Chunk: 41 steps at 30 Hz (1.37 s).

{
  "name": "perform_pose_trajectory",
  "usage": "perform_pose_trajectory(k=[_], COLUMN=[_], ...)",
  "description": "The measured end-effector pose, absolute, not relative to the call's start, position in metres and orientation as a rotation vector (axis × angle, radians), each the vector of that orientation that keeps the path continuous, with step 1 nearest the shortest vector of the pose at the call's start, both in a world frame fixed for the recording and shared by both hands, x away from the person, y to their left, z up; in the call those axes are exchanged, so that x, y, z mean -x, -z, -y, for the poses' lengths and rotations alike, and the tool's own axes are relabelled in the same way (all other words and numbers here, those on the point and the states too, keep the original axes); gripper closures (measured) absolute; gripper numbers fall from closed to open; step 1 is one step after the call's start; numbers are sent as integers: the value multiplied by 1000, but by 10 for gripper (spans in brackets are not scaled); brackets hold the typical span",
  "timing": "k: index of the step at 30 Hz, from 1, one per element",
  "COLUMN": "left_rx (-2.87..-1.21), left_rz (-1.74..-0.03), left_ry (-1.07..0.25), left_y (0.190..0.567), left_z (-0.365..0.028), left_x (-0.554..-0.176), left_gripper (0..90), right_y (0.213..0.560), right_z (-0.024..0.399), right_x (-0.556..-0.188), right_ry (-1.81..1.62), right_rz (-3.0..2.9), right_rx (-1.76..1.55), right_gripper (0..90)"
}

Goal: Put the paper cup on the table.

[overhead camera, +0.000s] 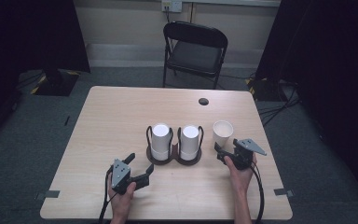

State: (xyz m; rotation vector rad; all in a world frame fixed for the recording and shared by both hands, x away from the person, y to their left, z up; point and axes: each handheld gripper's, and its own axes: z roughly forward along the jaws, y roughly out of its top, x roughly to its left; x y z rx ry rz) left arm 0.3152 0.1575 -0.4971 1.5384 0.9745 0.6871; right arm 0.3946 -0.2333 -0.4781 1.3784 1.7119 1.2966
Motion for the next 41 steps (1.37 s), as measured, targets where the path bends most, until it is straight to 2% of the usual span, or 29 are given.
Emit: perform_pose_trajectory(k=[10, 28, 41], left_rx=[-1542, -1513, -1501], left_rz=[-1044, -1003, -994], left_ry=[-685, -724, -738], left_y=[496, 497, 498], left_z=[-156, -157, -156], left_x=[-312, -306, -304], left_gripper=[163, 171, 170], right_y=[475, 482, 494], right_z=[227, 182, 172], right_x=[-367, -313, -306], right_ry=[-1338, -1409, -1404], right_rz=[-1692, -1758, -1770], right_rx=[-1335, -1203, -1153], right_gripper=[173, 199, 156])
